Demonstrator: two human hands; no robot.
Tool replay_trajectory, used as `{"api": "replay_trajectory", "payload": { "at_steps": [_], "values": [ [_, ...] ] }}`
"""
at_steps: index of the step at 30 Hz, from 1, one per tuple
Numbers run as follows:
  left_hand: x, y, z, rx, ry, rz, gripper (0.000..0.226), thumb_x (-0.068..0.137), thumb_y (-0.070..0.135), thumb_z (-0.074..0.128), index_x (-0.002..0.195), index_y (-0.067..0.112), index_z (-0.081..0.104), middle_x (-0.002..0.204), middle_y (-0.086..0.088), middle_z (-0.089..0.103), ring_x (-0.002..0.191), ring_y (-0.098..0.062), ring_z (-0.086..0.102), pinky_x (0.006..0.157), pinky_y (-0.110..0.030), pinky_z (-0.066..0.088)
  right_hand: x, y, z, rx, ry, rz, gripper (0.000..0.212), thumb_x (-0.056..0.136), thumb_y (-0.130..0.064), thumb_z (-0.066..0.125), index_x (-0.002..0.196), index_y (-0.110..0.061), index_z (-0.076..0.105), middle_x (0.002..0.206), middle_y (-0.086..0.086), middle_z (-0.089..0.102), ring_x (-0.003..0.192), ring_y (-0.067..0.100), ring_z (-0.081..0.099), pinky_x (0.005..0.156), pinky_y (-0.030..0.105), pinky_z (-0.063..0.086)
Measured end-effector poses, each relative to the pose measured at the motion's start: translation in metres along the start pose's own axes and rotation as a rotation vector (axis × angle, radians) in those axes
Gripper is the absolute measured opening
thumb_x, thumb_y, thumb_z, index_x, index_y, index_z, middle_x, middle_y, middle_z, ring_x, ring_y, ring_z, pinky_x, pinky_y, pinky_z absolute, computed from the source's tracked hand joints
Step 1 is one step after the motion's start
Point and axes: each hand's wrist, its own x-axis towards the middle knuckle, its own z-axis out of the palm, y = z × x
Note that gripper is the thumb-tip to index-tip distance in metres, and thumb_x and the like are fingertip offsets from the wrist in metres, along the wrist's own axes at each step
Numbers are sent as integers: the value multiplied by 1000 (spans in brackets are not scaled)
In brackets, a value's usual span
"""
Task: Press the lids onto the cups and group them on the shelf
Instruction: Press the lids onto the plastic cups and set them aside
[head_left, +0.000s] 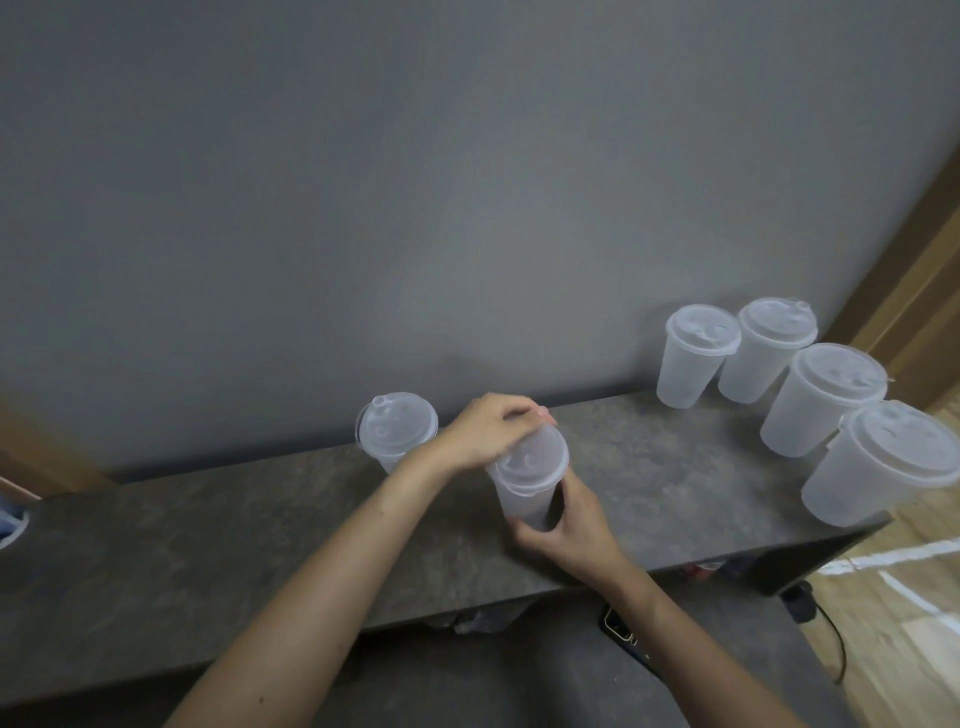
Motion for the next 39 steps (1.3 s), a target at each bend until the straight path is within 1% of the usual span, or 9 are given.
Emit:
{"api": "replay_trajectory", "payload": {
  "at_steps": [6,9,11,17,23,27,30,35,39],
  "values": [
    [-4,-9,27,-18,260,-107,31,107,27,45,106,11,70,108,-8,73,101,-25,65,88,-33,51,0,-1,1,25,28,21,86,66,-53,91,138,-36,46,129,-16,63,119,2,61,96,24,52],
    [-1,-6,14,-75,76,-84,25,101,36,53,104,20,72,114,1,72,106,-20,65,81,-21,50,0,1,0,11,4,22,77,67,-41,88,134,-32,52,121,-15,67,111,0,64,90,26,54],
    [0,-6,7,-108,-16,-17,27,97,41,54,98,23,73,108,3,74,101,-13,67,89,-27,51,0,2,1,-1,-5,28,75,67,-44,87,133,-32,53,120,-14,67,110,1,64,89,30,56],
    [-8,-12,29,-99,256,-2,50,87,53,40,98,16,72,97,-2,75,99,-22,67,92,-37,50,1,-1,2,25,37,38,86,66,-57,91,137,-36,48,128,-17,62,117,-1,60,96,23,53],
    [3,-8,14,-101,21,52,31,91,49,51,89,32,76,98,13,76,98,-5,66,96,-28,47,2,7,1,-33,2,37,81,67,-58,87,135,-33,54,123,-14,65,114,2,62,96,36,57],
    [-6,-13,29,-117,261,0,33,94,47,48,86,28,74,91,7,76,92,-10,67,89,-31,49,4,4,3,-11,14,16,89,63,-66,88,138,-34,51,127,-17,63,119,2,60,97,31,54],
    [-10,-9,32,-45,402,-66,31,103,35,50,90,18,73,90,4,75,95,-17,66,87,-31,48,5,7,3,-40,15,2,73,67,-58,88,129,-38,55,123,-17,64,115,3,61,96,36,56],
    [0,-8,15,-72,70,95,29,93,43,53,90,29,78,97,12,77,102,-8,68,94,-24,47,5,9,1,-86,-7,-38,61,68,-48,87,120,-40,57,114,-19,64,109,4,62,91,37,56],
    [0,-15,23,-159,177,66,28,94,44,54,85,31,78,91,7,77,94,-11,68,93,-32,49,7,6,2,-66,-22,13,65,66,-59,87,121,-42,56,116,-17,65,108,1,63,90,28,55]
  ]
}}
